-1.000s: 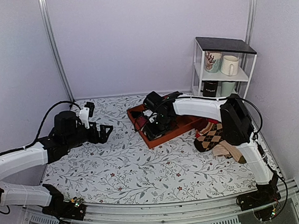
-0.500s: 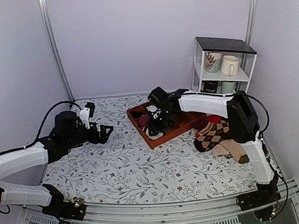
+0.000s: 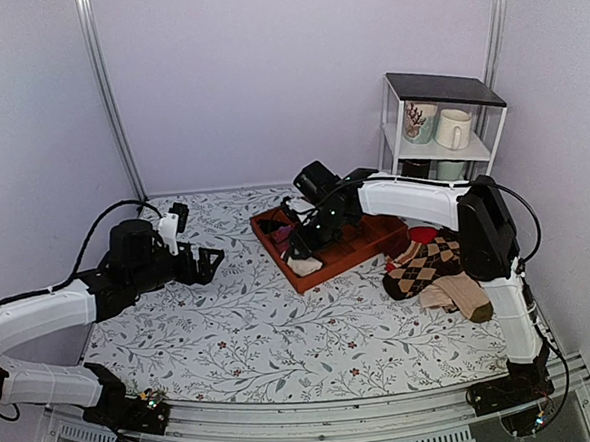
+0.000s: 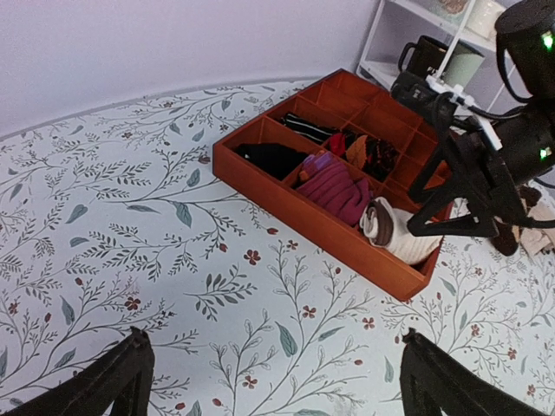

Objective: Roll the socks
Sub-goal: Adjust the sock in the storage box.

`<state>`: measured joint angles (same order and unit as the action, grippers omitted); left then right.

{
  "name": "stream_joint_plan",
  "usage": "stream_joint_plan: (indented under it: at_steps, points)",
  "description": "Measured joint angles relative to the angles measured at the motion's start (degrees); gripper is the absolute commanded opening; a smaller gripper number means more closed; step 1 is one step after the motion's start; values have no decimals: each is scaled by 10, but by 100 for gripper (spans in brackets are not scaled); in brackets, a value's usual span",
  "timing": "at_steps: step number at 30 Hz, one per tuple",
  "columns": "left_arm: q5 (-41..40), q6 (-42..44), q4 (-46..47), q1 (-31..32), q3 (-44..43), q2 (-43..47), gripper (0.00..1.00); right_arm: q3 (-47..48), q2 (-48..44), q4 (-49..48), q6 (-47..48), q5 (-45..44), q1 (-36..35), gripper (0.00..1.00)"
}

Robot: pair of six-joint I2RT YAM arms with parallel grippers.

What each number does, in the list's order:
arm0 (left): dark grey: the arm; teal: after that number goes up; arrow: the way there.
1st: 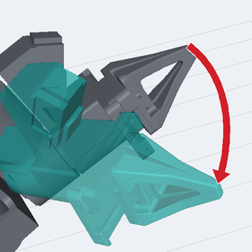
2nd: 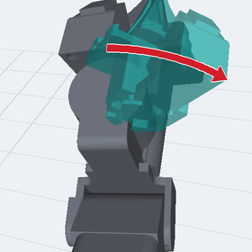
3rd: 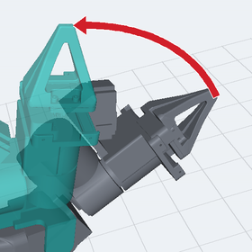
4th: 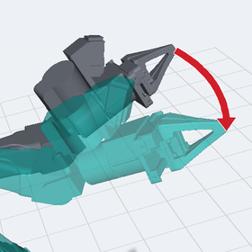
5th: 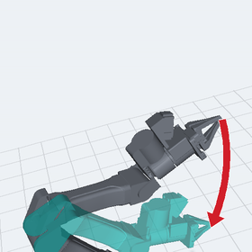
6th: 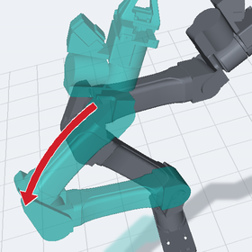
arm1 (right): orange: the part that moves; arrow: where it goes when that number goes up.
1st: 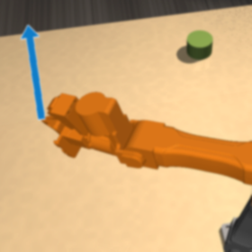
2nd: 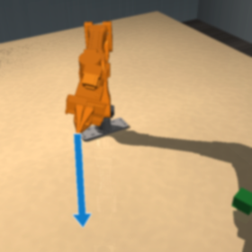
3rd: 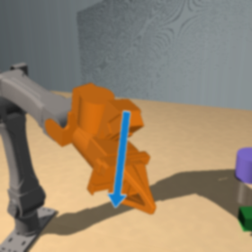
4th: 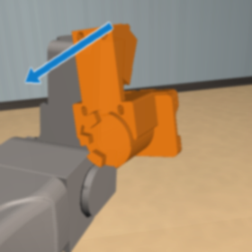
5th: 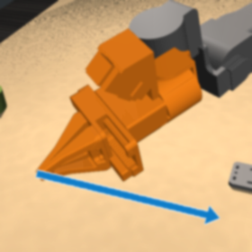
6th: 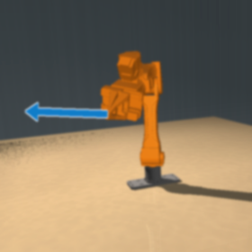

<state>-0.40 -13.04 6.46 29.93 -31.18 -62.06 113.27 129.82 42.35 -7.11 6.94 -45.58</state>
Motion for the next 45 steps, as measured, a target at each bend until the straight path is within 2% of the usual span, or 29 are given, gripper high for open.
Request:
stream_joint_plan:
  at_steps: [9, 14, 18, 22, 33, 45]
  points:
    - [0, 0, -1, 0, 0, -7, 99, 2, 3, -4, 33, 22, 0, 50]
    - [0, 2, -1, 0, 0, -8, 100, 10, 18, -8, 44, 39, 1, 39]
    - [0, 6, -2, 0, 0, -9, 99, 14, 33, -12, 48, 45, 7, 18]
    - [0, 7, -2, 0, 0, -9, 99, 15, 41, -15, 51, 61, 12, 8]
    - [0, 8, -3, 0, 0, -9, 99, 37, 68, -13, 41, 68, 7, 6]
    - [0, 8, -3, 0, 0, -10, 99, 41, 84, -14, 20, 31, -2, 7]
